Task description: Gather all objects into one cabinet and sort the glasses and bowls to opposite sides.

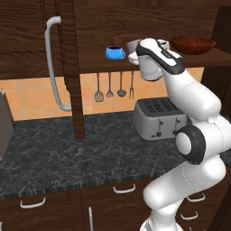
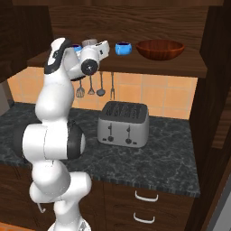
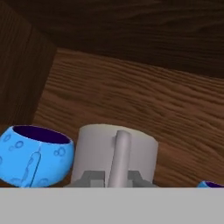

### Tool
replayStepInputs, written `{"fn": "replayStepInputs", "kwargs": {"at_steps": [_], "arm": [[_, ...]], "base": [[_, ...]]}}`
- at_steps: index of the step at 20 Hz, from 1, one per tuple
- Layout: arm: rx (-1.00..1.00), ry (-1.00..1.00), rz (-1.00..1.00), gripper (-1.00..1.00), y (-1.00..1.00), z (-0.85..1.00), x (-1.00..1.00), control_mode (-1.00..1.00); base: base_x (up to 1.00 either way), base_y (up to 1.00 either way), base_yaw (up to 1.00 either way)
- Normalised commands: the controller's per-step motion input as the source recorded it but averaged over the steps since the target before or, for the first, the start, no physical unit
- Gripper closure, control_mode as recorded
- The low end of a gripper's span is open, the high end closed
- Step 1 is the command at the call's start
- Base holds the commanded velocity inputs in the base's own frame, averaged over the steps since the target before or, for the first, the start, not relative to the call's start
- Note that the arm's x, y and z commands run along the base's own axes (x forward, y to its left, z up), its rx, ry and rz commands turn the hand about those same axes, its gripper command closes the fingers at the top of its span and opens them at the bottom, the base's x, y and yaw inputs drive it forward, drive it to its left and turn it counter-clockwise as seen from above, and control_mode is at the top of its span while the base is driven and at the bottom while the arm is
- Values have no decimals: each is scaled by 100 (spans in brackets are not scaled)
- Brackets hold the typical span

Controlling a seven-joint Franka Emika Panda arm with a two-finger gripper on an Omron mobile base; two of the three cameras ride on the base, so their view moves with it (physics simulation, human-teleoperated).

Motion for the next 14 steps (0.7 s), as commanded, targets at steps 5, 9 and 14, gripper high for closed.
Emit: {"fn": "replayStepInputs", "kwargs": {"at_steps": [5, 9, 14], "arm": [[0, 11, 1, 100, -31, -23, -2, -100], [9, 17, 0, 100, -22, -26, 0, -100], [8, 14, 0, 100, -12, -23, -4, -100]], "base": [[0, 0, 0], [0, 0, 0], [0, 0, 0]]}}
